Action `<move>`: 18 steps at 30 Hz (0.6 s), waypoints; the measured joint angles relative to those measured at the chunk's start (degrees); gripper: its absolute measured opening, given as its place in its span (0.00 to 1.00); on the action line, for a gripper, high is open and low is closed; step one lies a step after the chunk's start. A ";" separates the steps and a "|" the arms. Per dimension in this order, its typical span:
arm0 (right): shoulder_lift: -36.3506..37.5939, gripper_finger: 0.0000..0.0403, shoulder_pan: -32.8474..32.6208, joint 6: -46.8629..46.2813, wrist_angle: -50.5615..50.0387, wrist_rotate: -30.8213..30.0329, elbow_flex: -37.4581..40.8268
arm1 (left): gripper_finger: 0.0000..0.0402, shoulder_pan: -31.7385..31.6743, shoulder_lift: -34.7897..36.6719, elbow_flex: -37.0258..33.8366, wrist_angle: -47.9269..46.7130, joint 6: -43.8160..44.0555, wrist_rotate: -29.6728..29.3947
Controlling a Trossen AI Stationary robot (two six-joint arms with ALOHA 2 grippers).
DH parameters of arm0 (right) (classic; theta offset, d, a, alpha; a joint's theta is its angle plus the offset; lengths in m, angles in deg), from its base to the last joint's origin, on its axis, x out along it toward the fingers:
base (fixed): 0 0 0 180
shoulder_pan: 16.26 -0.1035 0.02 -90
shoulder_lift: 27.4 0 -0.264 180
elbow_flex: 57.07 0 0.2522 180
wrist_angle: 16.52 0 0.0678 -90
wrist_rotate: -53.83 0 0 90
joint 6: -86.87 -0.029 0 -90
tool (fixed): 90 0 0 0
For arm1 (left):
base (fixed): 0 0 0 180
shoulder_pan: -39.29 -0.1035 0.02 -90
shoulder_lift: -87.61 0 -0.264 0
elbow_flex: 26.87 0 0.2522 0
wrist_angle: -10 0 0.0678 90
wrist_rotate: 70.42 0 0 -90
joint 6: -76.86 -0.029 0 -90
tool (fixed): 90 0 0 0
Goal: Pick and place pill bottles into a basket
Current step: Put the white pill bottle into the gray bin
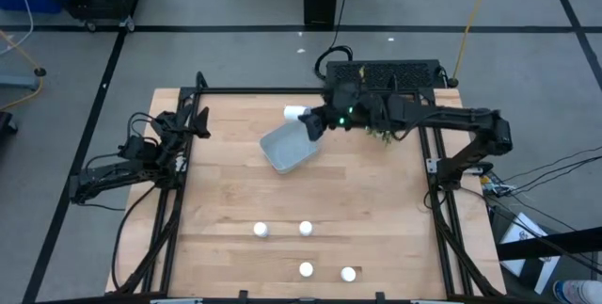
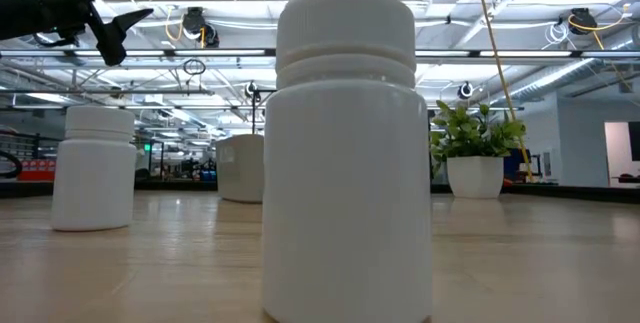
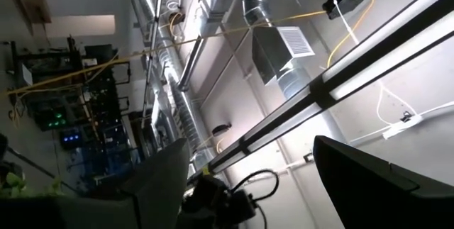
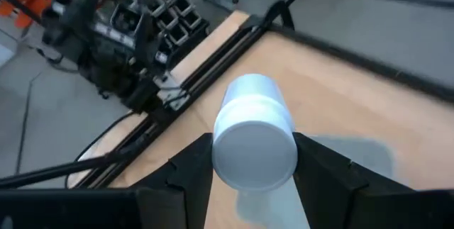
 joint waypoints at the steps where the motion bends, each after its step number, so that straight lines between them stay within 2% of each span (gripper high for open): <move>1: -0.22 0.40 0.66 1.29 -1.79 1.18 -1.50 | 0.77 0.00 0.00 0.00 -0.03 -0.12 -0.21; 8: -6.73 0.39 4.15 6.23 -15.60 7.77 -13.26 | 0.77 0.00 0.00 0.00 -0.15 -0.50 -0.42; 11: -11.44 0.39 4.49 9.83 -22.83 7.95 -18.00 | 0.77 0.00 0.00 0.00 -0.15 -1.16 -0.44; 15: -18.68 0.38 5.33 12.72 -30.49 13.13 -21.89 | 0.77 0.00 0.00 0.00 -0.15 -1.22 -0.38; 18: -23.30 0.38 5.51 15.46 -35.35 13.56 -22.95 | 0.77 0.00 0.00 0.00 -0.15 -1.23 0.01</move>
